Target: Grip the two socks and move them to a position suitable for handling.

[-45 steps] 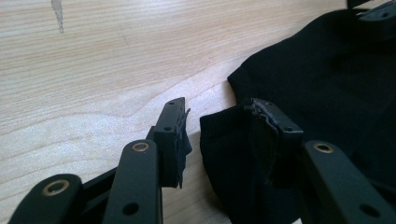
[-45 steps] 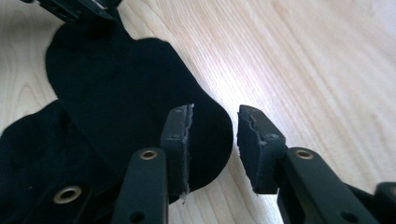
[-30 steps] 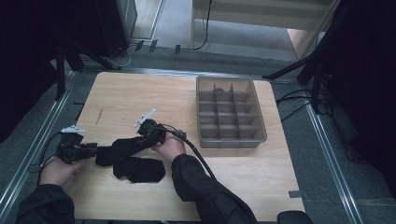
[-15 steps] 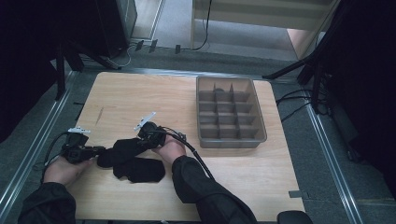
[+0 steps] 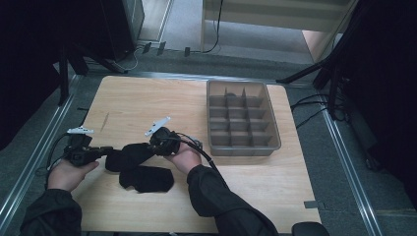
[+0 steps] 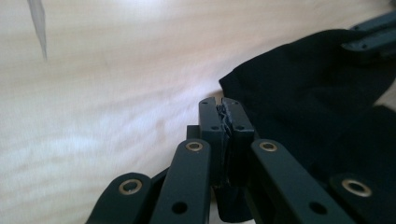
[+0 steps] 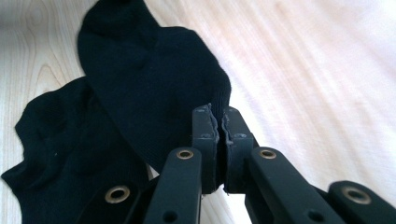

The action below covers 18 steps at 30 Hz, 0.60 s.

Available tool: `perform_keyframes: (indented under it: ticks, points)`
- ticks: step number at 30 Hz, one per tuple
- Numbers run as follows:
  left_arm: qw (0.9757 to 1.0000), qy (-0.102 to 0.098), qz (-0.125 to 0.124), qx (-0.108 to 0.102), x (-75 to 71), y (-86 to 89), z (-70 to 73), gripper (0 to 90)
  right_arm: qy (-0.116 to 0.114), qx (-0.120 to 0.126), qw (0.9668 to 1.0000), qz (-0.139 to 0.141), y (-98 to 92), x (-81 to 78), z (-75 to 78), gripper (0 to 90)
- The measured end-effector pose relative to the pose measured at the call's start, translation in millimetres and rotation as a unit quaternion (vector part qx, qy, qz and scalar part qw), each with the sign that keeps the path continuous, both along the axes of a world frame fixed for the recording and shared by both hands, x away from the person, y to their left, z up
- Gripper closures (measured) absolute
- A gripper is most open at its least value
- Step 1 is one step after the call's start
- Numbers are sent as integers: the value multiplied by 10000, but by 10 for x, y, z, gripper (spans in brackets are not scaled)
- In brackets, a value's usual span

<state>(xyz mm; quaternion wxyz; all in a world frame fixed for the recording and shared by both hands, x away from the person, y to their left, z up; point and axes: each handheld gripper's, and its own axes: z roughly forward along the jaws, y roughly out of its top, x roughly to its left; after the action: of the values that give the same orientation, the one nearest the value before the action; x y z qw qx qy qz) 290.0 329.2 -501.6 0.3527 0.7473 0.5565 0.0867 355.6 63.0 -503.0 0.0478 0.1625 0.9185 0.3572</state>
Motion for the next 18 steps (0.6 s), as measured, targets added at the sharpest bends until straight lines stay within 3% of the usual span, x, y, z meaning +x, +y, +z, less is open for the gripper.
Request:
perform_keyframes:
  ticks: [3, 8, 14, 18]
  points:
    - [9998, -161, -86, 37, 33, -100, 46, 881, -270, 93, 9996, -51, -123, -66, 74, 851]
    - [9990, -299, -328, 104, 76, -289, 104, 881, -30, 85, 9998, -190, -318, -137, 60, 832]
    - [9980, -36, -560, 276, 187, -418, -4, 881, 312, -35, 9991, -299, -473, -177, -55, 722]
    - [9976, 46, -599, 331, 246, -435, -57, 881, 250, -35, 9991, -346, -504, -145, -45, 654]
